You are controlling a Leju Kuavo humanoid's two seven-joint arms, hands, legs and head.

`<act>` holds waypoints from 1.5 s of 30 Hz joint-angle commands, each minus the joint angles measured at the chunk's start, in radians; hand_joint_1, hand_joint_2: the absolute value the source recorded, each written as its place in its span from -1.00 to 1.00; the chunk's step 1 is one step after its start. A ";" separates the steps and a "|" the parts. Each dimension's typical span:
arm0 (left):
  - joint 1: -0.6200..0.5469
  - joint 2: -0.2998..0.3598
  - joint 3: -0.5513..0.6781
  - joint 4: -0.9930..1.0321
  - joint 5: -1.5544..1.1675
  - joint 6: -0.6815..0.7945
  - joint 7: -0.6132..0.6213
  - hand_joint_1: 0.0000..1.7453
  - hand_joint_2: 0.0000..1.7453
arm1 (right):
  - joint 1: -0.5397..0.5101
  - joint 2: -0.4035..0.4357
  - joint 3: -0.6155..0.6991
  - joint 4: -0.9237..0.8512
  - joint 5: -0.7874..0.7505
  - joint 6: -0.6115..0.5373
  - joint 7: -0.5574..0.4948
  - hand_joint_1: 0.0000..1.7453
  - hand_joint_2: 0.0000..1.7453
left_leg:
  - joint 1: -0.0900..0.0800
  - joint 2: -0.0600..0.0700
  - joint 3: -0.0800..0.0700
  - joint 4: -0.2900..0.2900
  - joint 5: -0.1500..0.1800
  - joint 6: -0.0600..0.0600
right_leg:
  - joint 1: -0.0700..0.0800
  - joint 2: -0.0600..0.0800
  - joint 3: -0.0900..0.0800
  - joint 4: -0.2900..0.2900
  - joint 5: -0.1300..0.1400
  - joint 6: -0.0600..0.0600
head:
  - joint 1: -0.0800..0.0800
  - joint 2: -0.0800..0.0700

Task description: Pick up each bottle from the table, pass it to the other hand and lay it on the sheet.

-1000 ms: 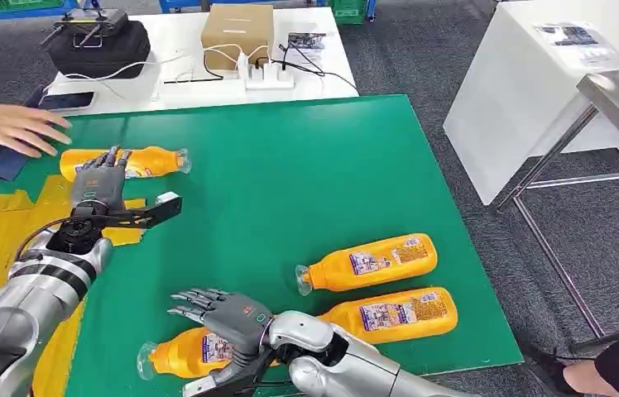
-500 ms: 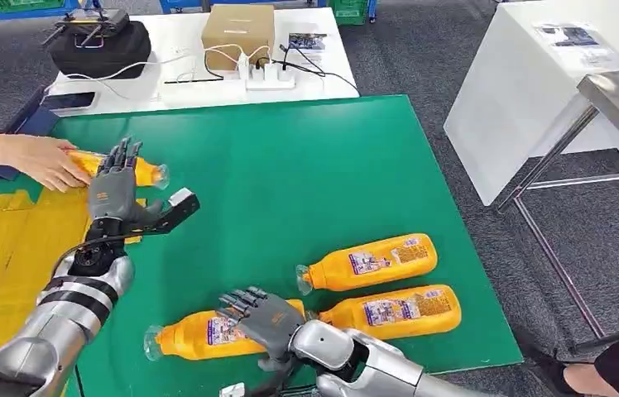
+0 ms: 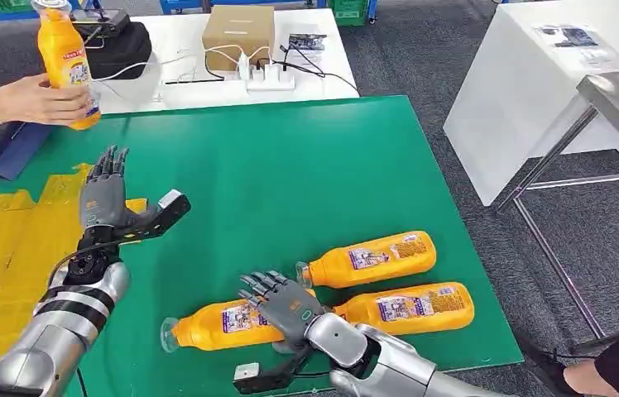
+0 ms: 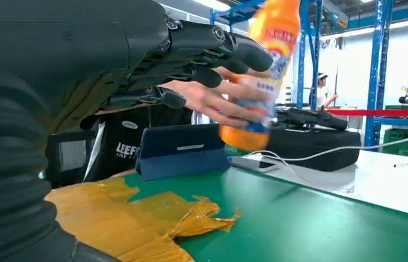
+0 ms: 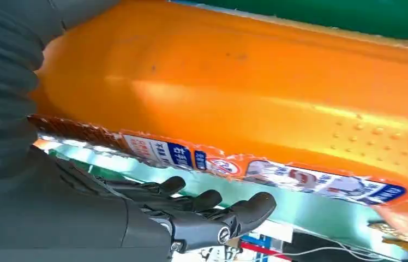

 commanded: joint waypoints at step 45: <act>0.182 -0.088 0.178 -0.463 0.965 -0.222 -0.341 -1.00 1.00 | 0.292 0.236 -0.606 -0.241 -0.698 -0.180 -0.512 1.00 1.00 | 0.001 0.003 0.001 0.001 -0.001 -0.001 | 0.002 0.005 -0.001 0.001 0.001 -0.003 | 0.000 0.000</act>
